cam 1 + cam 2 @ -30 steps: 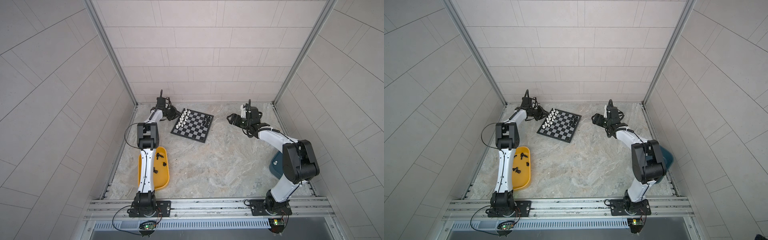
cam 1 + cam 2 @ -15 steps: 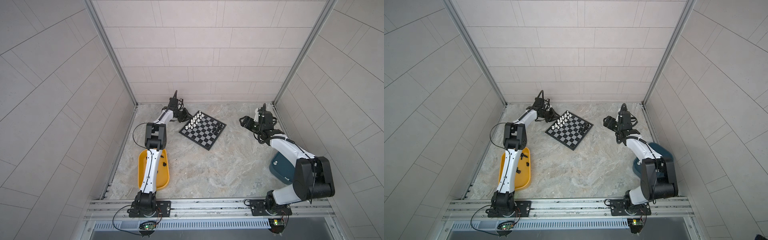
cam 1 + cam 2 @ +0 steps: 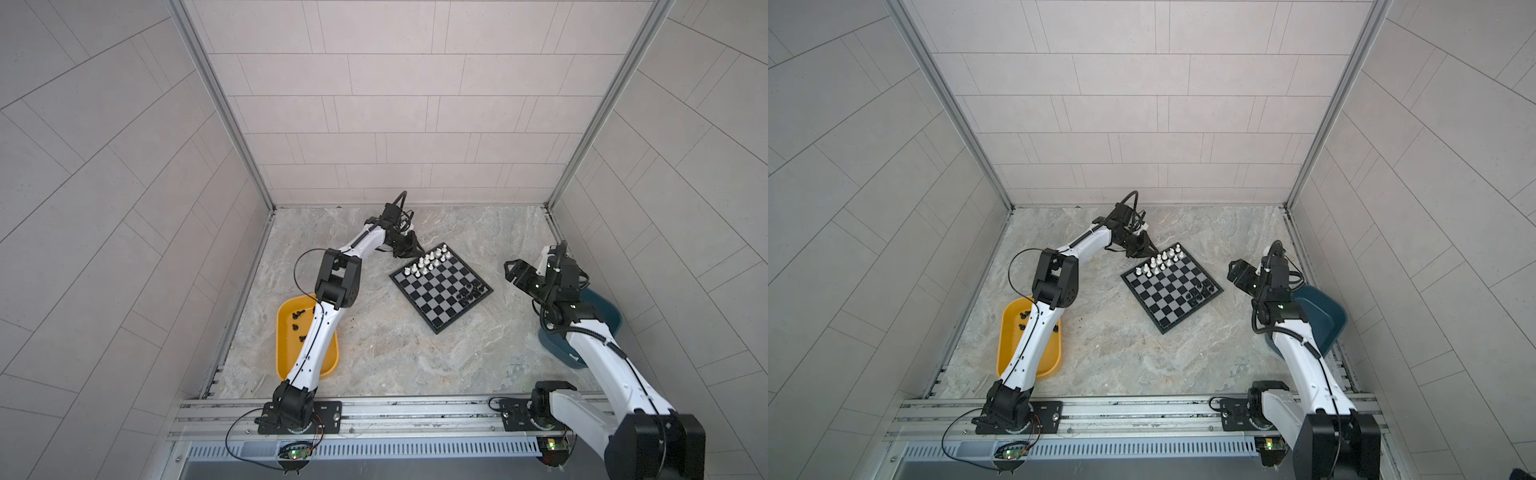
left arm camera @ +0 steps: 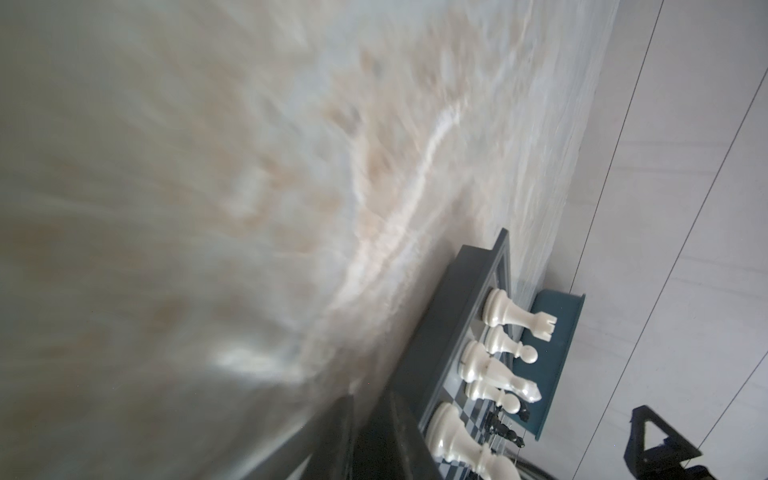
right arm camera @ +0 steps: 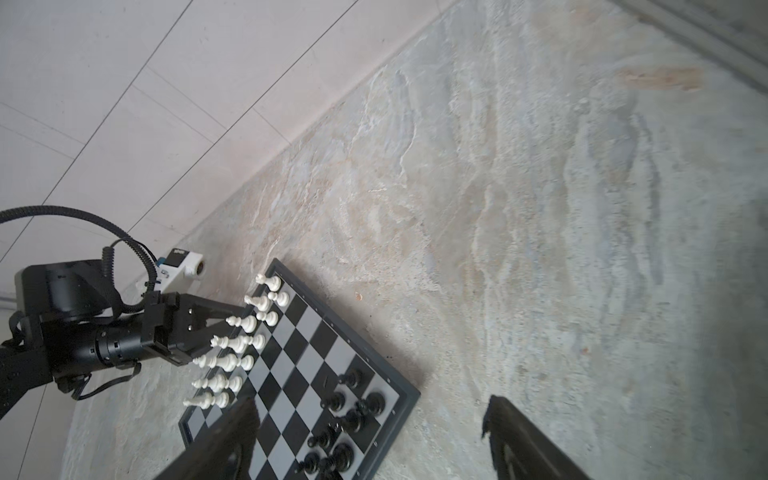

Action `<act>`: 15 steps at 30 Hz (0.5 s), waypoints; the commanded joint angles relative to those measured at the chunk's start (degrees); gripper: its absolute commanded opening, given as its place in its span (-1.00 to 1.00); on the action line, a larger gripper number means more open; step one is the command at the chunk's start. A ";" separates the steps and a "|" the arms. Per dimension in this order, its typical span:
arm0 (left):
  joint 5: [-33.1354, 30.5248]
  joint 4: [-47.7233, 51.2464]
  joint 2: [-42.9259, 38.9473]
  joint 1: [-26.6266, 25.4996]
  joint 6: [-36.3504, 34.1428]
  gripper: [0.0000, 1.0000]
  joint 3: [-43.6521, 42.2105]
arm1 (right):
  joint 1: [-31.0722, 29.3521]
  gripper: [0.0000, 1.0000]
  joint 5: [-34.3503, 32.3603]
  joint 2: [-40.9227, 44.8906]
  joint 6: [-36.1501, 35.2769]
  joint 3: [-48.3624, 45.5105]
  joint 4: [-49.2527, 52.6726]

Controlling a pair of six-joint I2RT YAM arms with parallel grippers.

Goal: Set up the chess pieces on the board

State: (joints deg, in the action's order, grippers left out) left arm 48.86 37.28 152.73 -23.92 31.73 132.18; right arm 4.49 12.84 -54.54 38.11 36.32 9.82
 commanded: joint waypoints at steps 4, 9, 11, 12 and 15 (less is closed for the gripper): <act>-1.94 2.98 -1.67 -1.68 3.33 -0.46 1.17 | 0.96 0.77 -0.73 -1.97 -2.57 -0.45 3.09; -10.54 1.79 -14.67 2.74 6.29 -0.19 -0.36 | 0.96 0.73 -0.13 -10.04 -1.88 2.42 -2.20; -13.25 -1.98 -22.90 5.24 9.32 -0.21 -9.19 | 1.18 0.60 -0.04 -14.06 -0.60 3.89 -4.05; -14.90 -5.35 -28.65 6.25 11.89 -0.22 -17.38 | 1.22 0.54 0.37 -16.44 -0.34 5.00 -4.66; -17.62 -9.97 -42.83 7.61 15.26 -0.20 -37.29 | 1.22 0.49 2.38 -23.56 -0.36 9.45 -3.18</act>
State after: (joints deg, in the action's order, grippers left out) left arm 35.99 31.40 120.36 -16.69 42.24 105.78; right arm 5.54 13.78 -74.70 36.93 42.57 7.79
